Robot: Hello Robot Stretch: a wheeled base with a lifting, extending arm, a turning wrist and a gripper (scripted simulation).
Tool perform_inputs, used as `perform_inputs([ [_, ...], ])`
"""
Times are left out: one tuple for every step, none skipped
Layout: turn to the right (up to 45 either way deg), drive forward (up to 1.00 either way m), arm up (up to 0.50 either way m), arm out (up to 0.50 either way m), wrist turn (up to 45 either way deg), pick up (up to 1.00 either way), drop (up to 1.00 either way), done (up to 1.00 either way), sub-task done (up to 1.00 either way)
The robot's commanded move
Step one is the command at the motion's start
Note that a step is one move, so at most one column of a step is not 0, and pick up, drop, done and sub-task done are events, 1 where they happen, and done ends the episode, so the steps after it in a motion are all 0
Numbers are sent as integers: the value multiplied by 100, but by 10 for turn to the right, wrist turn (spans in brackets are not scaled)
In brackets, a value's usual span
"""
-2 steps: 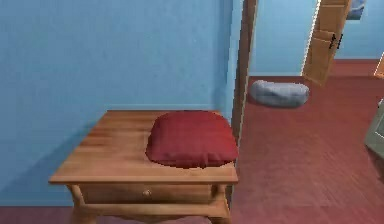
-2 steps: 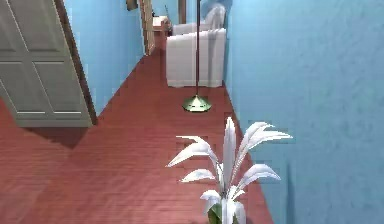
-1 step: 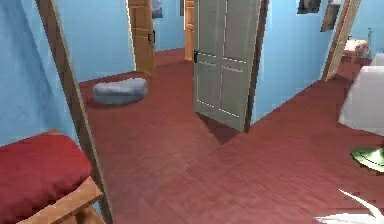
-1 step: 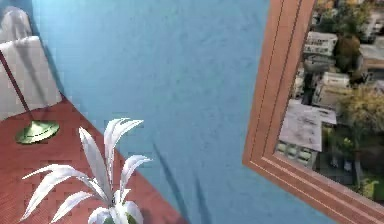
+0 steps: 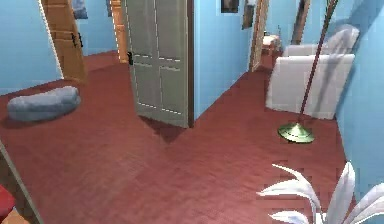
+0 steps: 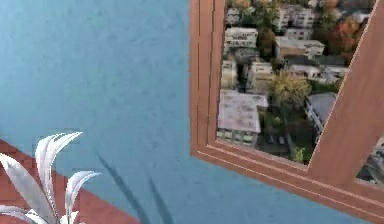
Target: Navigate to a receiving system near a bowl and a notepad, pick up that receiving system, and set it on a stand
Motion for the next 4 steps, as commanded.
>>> perform_inputs([
  [0,30,0,0,0,0,0,0,0],
  [-240,0,0,0,0,0,0,0,0],
  [0,35,0,0,0,0,0,0,0],
  [-90,0,0,0,0,0,0,0,0],
])
